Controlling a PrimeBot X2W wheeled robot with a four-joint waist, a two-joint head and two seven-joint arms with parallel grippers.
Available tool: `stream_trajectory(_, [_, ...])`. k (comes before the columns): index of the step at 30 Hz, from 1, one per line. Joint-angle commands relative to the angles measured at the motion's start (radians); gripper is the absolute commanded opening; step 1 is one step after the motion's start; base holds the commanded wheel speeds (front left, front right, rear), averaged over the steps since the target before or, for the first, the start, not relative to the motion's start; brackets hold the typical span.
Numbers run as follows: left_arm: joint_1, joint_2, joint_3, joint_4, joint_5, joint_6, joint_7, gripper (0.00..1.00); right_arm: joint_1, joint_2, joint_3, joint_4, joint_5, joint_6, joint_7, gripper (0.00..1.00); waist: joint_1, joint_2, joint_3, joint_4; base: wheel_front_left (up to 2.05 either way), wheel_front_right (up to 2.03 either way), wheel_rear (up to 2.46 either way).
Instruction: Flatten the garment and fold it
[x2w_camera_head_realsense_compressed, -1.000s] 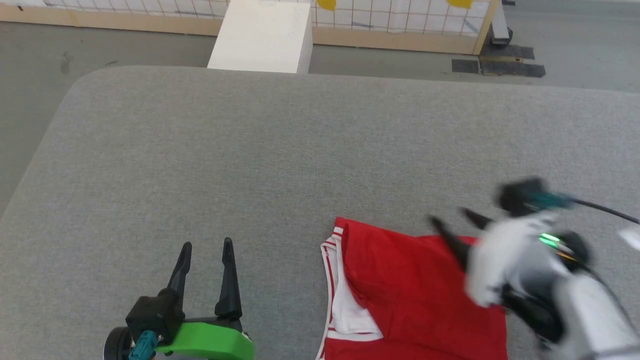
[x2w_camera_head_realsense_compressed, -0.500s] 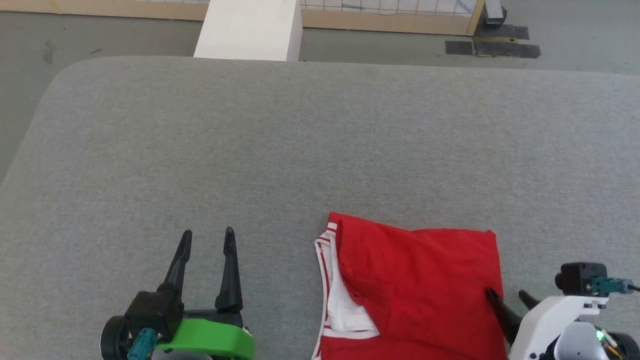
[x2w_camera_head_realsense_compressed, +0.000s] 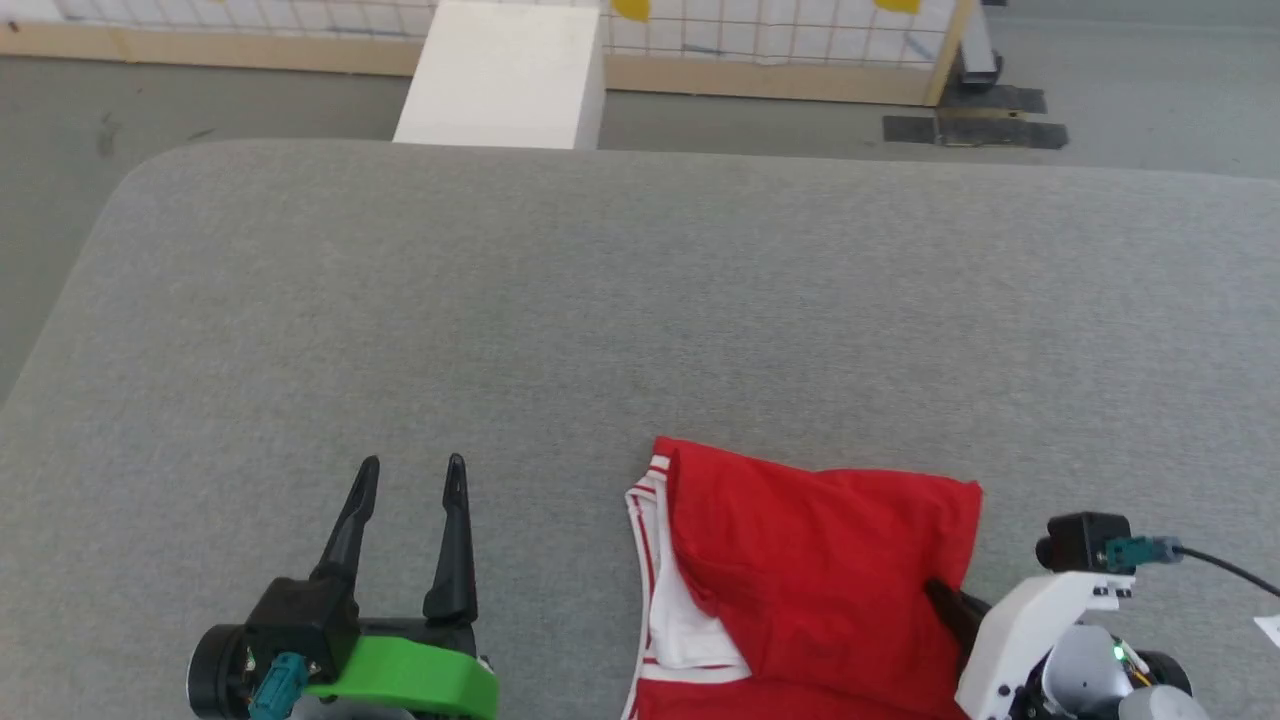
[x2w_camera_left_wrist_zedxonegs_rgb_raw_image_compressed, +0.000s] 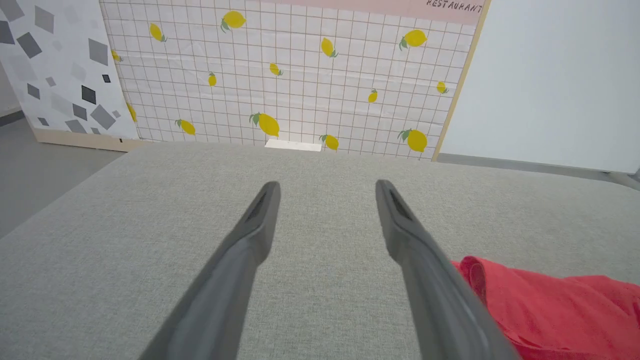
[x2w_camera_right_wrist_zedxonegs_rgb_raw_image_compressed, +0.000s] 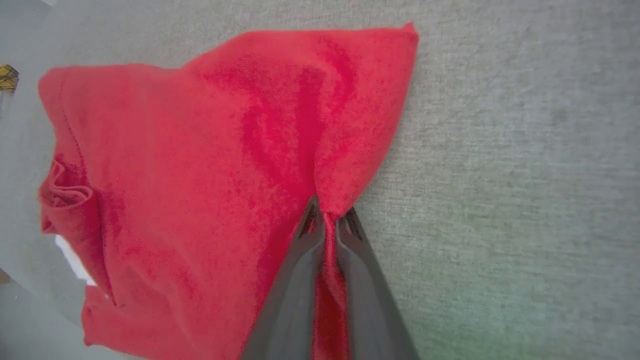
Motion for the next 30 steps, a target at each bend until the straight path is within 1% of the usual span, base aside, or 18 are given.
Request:
stream_trajectory(1, [0.0,0.012,0.005,-0.002,-0.004,-0.005,0.004,1.0,-0.026,0.002,0.0,0.003,-0.006,-0.001,-0.01,0.0,0.0,0.0,-0.019,-0.032,0.0,0.0,0.0])
stream_trajectory(6, [0.006,0.02,0.015,0.002,-0.015,-0.008,0.003,1.0,-0.085,0.002,-0.03,-0.011,-0.043,-0.001,-0.019,0.0,0.0,0.0,-0.032,-0.1,0.0,0.0,0.0])
stream_trajectory(9, [0.002,0.019,0.019,0.007,-0.018,-0.007,0.002,1.0,-0.128,-0.023,-0.042,-0.021,-0.068,-0.001,-0.007,0.0,0.0,0.0,-0.03,-0.151,0.0,0.0,0.0])
stream_trajectory(14, [-0.013,0.022,0.023,0.01,-0.015,-0.006,-0.001,1.0,-0.222,-0.105,-0.004,-0.018,-0.094,-0.001,0.021,0.0,0.0,0.0,-0.009,-0.236,0.0,0.0,0.0])
stream_trajectory(20, [-0.054,0.027,0.02,0.008,-0.002,-0.007,0.007,1.0,-0.376,-0.202,0.066,0.024,-0.096,-0.001,0.032,0.0,0.0,0.0,0.034,-0.315,0.0,0.0,0.0])
stream_trajectory(26, [-0.11,0.045,0.014,-0.014,0.028,-0.003,0.033,1.0,-0.514,-0.306,0.135,0.08,-0.091,-0.001,0.022,0.0,0.0,0.0,0.113,-0.363,0.0,0.0,0.0])
stream_trajectory(30, [-0.153,0.06,0.01,-0.038,0.054,0.001,0.057,1.0,-0.594,-0.384,0.177,0.12,-0.087,-0.001,-0.012,0.0,0.0,0.0,0.179,-0.38,0.0,0.0,0.0])
